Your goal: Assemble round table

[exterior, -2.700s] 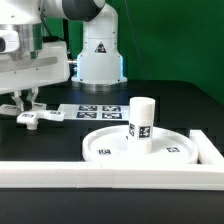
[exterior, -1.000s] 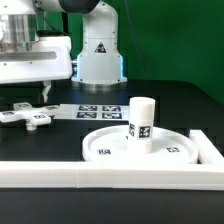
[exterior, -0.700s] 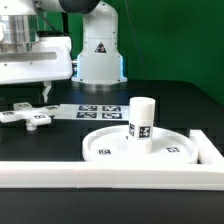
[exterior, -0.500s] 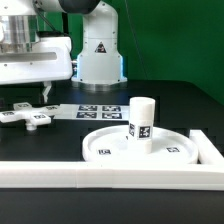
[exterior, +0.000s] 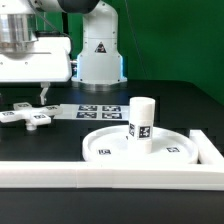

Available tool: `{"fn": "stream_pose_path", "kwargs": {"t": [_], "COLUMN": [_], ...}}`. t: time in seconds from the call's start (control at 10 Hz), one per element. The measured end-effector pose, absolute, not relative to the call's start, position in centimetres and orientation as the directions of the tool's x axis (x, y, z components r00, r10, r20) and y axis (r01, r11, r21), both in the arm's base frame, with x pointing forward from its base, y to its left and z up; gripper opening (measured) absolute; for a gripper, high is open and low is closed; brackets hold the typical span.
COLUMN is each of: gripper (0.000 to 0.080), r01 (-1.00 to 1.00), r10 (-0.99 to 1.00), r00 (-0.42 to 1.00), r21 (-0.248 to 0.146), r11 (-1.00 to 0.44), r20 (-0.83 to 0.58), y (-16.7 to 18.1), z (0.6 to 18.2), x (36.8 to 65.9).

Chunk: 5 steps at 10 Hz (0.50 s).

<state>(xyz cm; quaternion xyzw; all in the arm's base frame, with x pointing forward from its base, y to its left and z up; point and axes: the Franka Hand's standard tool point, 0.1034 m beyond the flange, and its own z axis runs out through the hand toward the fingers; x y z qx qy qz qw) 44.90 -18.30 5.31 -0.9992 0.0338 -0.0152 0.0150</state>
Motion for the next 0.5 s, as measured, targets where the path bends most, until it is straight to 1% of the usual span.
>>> {"fn": "stream_pose_path", "kwargs": {"t": [0.3,0.4,0.5], "gripper": [0.0649,0.0649,0.0649], "r01": [-0.059,-0.09,-0.186], "r10": [-0.06,-0.091,-0.187], "r00": [0.998,0.995,0.982], "r21": [-0.031,-0.033,-0.038], "r11": [-0.998,-0.995,-0.982], "r20": [0.029,0.029,0.026], "y": [-18.38,-18.37,-18.27], "z": [5.27,5.27,5.25], "x": [44.85,44.85,44.85]}}
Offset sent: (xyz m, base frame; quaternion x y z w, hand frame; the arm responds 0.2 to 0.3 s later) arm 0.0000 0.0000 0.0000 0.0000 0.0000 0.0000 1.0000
